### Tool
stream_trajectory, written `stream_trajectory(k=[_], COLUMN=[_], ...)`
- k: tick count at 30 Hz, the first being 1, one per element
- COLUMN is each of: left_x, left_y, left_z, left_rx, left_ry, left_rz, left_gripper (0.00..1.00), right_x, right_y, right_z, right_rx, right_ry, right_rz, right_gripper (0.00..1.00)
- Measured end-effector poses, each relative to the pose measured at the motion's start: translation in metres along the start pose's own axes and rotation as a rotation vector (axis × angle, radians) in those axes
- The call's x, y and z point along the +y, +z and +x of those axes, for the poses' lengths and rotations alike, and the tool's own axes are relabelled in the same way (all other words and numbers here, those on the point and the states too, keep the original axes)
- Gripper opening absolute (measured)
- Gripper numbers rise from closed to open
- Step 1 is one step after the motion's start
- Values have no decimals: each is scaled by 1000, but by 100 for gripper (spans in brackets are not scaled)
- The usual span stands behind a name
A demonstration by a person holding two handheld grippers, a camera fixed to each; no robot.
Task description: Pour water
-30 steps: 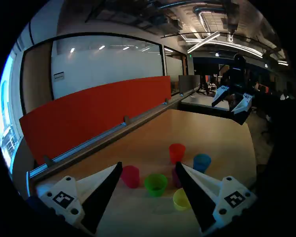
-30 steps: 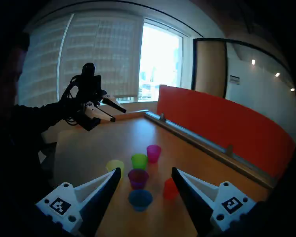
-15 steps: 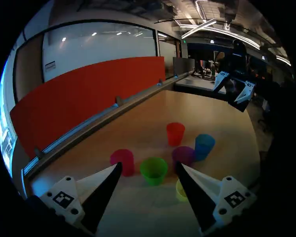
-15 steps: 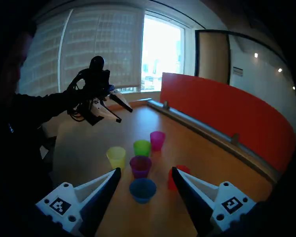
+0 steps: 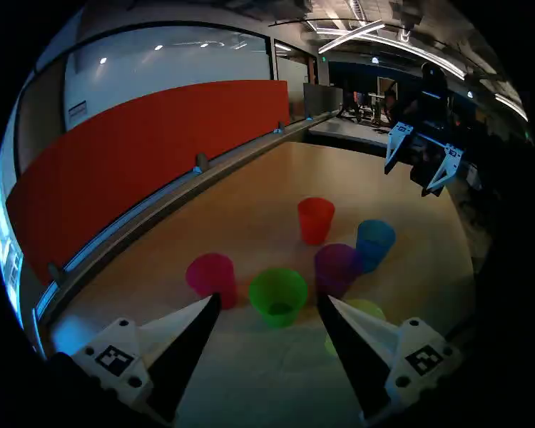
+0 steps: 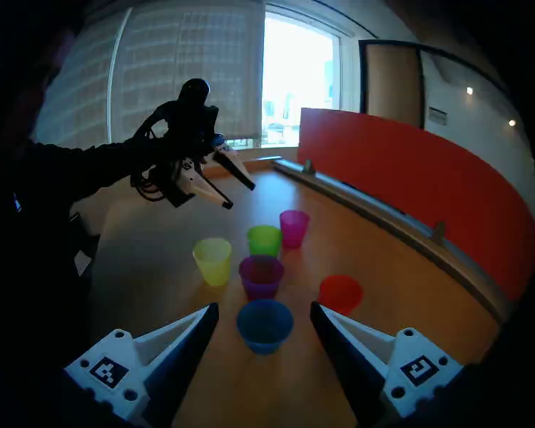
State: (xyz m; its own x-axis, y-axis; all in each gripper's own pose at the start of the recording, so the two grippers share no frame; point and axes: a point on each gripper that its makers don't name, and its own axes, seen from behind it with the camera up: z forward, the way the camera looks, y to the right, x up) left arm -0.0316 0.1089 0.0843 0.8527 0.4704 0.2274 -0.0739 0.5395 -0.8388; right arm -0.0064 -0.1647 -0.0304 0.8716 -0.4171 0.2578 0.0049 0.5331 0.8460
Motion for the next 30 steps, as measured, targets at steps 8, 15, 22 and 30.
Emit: stream_trajectory(k=[8,15,22,30], left_x=[-5,-6,-9,-11], left_y=[6,11,13,16], left_z=[-10,-13,-17,-18], left_rx=[-22,-29,-39,-41], left_ry=[6,4,8,8], left_rz=[0,-4,1,-1], left_gripper=[100,100,100,100], right_x=[-1,-5,-3,2], right_y=[15,30,44,58], right_z=[-27,-52,-66,-76], right_rx=[-45,-98,-121,-143], right_ry=[10,9,27,27], right_rz=[12,27,28,33], right_gripper=[99,100,100,100])
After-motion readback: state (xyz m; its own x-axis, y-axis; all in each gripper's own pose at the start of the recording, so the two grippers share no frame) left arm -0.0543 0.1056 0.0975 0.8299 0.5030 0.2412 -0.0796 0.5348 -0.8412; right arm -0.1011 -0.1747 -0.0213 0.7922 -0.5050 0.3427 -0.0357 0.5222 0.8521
